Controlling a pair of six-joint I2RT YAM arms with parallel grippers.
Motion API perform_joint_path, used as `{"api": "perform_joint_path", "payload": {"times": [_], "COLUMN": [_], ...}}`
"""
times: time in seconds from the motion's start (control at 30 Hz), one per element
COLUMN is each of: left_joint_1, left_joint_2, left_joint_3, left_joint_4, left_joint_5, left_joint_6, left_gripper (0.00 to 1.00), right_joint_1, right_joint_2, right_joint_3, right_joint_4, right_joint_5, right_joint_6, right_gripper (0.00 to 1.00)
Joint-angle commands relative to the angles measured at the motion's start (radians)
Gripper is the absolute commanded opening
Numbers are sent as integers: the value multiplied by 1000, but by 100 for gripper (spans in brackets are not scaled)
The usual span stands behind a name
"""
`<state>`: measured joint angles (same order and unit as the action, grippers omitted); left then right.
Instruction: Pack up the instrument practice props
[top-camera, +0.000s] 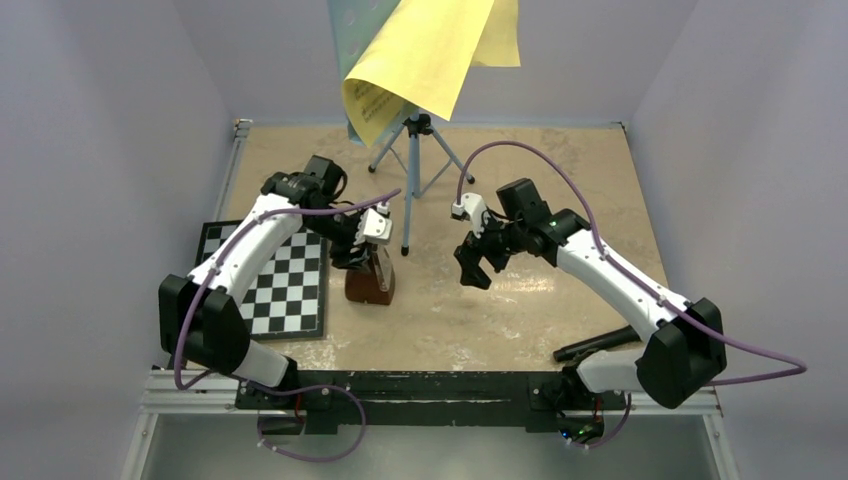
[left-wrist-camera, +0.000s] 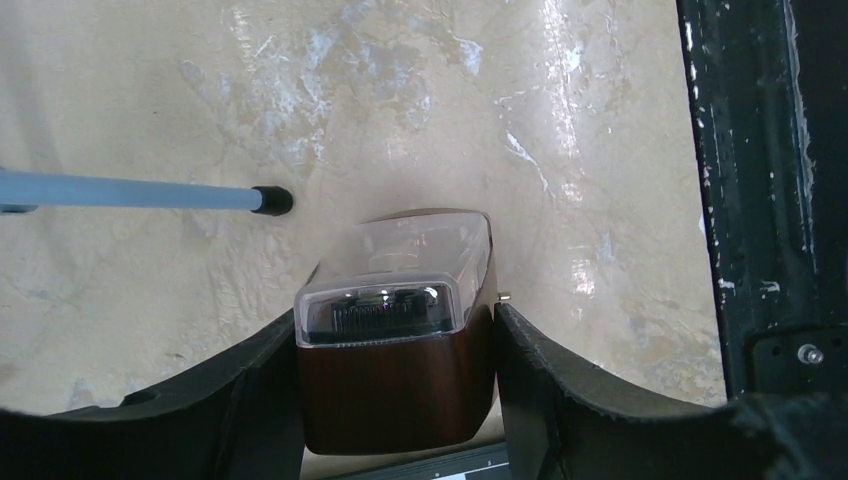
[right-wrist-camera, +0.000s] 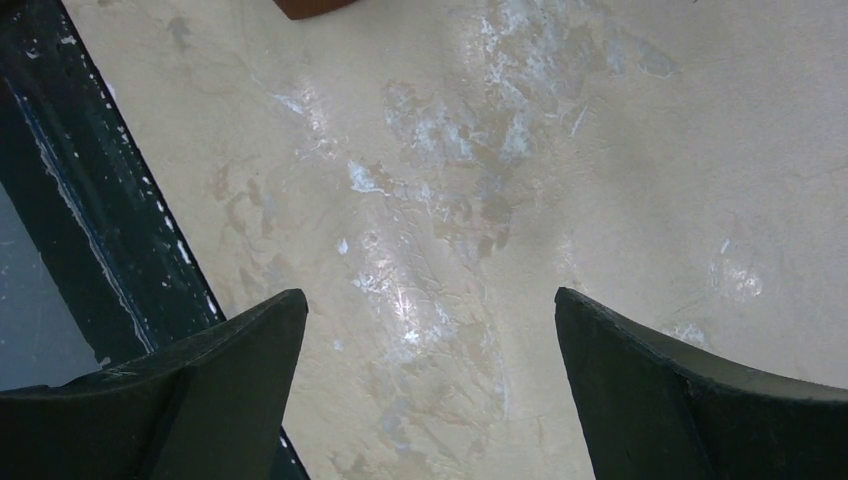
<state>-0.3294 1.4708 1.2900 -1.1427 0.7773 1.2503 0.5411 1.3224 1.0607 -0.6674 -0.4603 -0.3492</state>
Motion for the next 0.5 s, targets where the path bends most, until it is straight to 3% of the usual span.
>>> {"api": "perform_joint_path", "payload": {"times": [0.0, 0.13, 0.17, 0.2, 0.47], "left_joint_1": [3, 3, 3, 3, 12], "left_joint_2": [-44, -60, -66, -75, -203], "left_joint_3": [-17, -77, -92, -110, -128], "left_joint_4": [8, 47, 69, 100, 176], "left_joint_5": [75, 69, 61, 51, 3], "left_joint_6": [112, 123, 110, 81, -94], "left_gripper": [49, 59, 67, 96, 99], "right_joint_1": [-4, -3, -2, -1, -2], "right_joint_2": [-25, -28, -26, -24, 32], "right_joint_3": [44, 32, 33, 36, 88], "right_joint_4": [23, 10, 5, 1, 8], "right_joint_5": [-3, -8, -13, -19, -48], "right_joint_6": [-9, -18, -18, -18, -18], "right_gripper": [99, 99, 99, 99, 99]}}
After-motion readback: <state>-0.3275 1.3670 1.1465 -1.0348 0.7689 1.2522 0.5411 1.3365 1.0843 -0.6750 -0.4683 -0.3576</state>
